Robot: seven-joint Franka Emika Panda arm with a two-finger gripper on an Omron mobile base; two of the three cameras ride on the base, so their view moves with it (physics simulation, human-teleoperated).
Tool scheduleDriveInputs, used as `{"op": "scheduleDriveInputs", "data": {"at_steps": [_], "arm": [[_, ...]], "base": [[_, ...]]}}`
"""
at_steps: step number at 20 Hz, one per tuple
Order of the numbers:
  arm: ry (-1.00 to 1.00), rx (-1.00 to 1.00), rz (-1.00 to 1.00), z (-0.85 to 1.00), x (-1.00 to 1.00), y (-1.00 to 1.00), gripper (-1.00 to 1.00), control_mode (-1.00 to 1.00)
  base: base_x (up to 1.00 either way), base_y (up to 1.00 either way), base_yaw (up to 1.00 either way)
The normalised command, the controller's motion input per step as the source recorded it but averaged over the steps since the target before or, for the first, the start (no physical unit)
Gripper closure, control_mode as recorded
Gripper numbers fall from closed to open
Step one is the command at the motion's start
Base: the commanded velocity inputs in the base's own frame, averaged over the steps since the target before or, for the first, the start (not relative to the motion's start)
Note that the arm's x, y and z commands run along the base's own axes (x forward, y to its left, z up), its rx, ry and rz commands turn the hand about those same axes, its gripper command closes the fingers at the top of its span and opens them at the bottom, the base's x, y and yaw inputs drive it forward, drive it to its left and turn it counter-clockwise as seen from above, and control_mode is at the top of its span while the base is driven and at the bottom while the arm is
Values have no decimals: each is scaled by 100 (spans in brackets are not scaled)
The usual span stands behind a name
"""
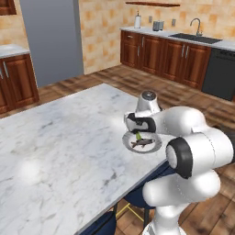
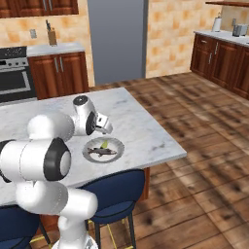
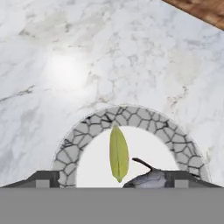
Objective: Take the lemon wedge from the fridge and place it on the plate with fish on the dining counter.
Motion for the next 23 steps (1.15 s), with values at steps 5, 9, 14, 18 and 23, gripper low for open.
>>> {"op": "scheduleDriveInputs", "data": {"at_steps": [5, 9, 14, 18, 23], "arm": [[-6, 13, -17, 99, -100, 20, -100, -100], [-7, 12, -9, 67, -100, 11, -100, -100], [-5, 5, 0, -37, -100, 0, -100, -100], [-30, 2, -9, -30, -100, -21, -100, -100], [-36, 20, -19, 94, -96, -42, -100, -100]], "base": [[0, 0, 0], [0, 0, 0], [0, 0, 0], [0, 0, 0], [0, 0, 0]]}}
